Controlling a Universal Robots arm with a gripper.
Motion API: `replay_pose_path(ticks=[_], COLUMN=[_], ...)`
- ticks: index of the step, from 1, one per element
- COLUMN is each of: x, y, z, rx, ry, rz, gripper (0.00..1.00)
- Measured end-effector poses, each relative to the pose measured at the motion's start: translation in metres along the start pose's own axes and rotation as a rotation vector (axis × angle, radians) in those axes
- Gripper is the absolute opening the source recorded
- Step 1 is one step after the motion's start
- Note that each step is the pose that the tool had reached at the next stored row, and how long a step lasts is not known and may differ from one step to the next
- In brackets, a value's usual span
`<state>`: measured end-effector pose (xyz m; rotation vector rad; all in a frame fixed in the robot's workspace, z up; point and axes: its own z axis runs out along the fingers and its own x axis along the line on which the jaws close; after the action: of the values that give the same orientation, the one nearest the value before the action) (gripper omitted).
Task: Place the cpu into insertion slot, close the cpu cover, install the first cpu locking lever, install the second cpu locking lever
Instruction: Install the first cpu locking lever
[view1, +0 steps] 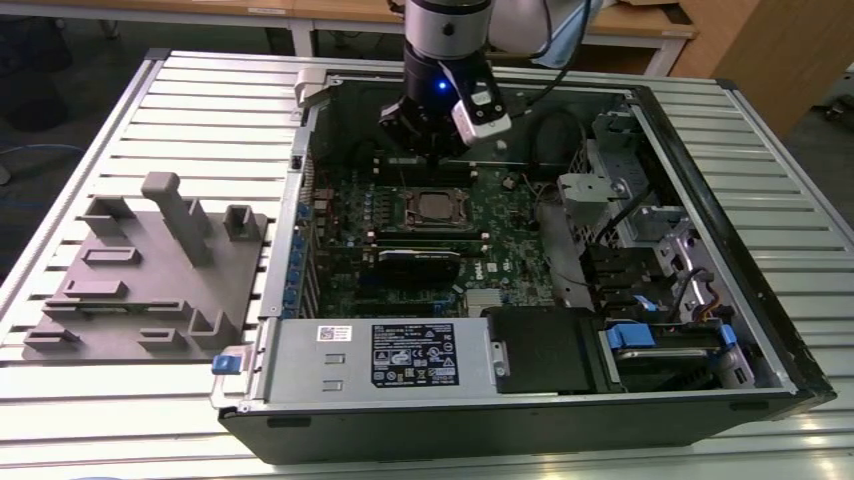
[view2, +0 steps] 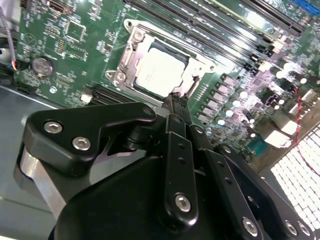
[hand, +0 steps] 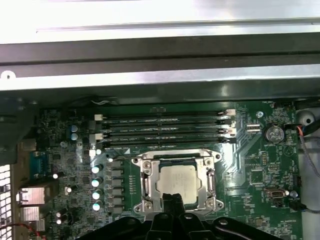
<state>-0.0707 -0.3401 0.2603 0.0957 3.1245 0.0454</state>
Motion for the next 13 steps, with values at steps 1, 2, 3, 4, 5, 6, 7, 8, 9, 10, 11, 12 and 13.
replay_pose_path(ticks=[1, 2, 3, 4, 5, 6, 7, 8, 9, 10, 11, 12, 13], x=[0.0019, 0.0037, 0.0054, 0.007, 0.0085, 0.0098, 0.011, 0.0121, 0.0131, 0.014, 0.0147, 0.0155, 0.0161], y=[-0.0001, -0.0002, -0.0003, -0.0004, -0.0005, -0.0006, -0.0006, -0.0007, -0.0008, -0.0008, -0.0009, -0.0009, -0.001], z=[0.0, 0.0, 0.0, 0.0, 0.0, 0.0, 0.0, -0.0001, -0.0001, -0.0001, -0.0001, -0.0001, -0.0001], rx=[-0.0001, 0.0, 0.0, 0.0, -0.0001, -0.0001, -0.0001, -0.0001, -0.0001, -0.0001, 0.0, 0.0, -0.0001], ry=[0.0, 0.0, 0.0, 0.0, 0.0, 0.0, 0.0, 0.0, 0.0, 0.0, 0.0, 0.0, -0.0001], rz=[0.0, 0.0, 0.0, 0.0, 0.0, 0.0, 0.0, 0.0, 0.0, 0.0, 0.0, 0.0, 0.0], gripper=[0.1, 0.1, 0.1, 0.1, 0.1, 0.1, 0.1, 0.1, 0.1, 0.1, 0.1, 0.1, 0.1])
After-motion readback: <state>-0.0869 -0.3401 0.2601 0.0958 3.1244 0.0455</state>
